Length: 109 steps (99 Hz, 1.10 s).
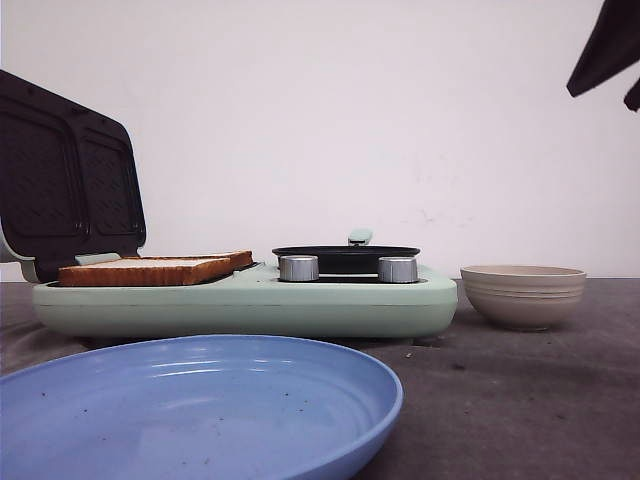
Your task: Make breakfast with bread and shrimp
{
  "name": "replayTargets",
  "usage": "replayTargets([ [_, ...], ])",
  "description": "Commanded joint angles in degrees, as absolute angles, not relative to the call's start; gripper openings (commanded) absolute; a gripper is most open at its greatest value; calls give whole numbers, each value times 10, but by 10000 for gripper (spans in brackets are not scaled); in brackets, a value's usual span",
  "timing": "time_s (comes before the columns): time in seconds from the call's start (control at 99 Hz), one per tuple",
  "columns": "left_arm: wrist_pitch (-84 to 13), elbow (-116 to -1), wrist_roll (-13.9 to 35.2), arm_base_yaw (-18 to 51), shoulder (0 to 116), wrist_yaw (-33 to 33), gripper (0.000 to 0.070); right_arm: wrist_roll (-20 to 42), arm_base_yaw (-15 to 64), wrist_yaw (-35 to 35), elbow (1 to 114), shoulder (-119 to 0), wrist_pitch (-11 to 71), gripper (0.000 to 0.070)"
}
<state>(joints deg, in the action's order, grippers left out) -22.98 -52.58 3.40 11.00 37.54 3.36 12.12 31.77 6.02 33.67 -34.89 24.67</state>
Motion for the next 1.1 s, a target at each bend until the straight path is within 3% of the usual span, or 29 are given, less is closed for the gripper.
replayTargets([
  [0.0,-212,-533,81,111,378,34,235,131,321,59,341,-350,241,321],
  [0.121,-186,-533,124,108,378,34,263,131,321,56,341,-350,240,321],
  [0.192,-170,-533,145,100,378,34,360,131,321,56,341,-350,240,321],
  [0.253,-160,-533,158,89,381,34,396,131,321,56,341,-350,240,321],
  [0.364,-148,-533,209,55,386,34,395,131,321,56,341,-351,240,321],
  [0.485,-137,-533,295,0,394,48,394,131,321,53,341,-351,240,321],
  [0.818,-82,-533,507,-187,506,274,394,131,321,43,341,-351,240,321],
  [0.949,-72,-533,564,-234,569,350,394,131,321,40,341,-351,240,321],
  [1.091,-61,-533,579,-240,624,394,394,130,321,39,341,-351,234,321],
])
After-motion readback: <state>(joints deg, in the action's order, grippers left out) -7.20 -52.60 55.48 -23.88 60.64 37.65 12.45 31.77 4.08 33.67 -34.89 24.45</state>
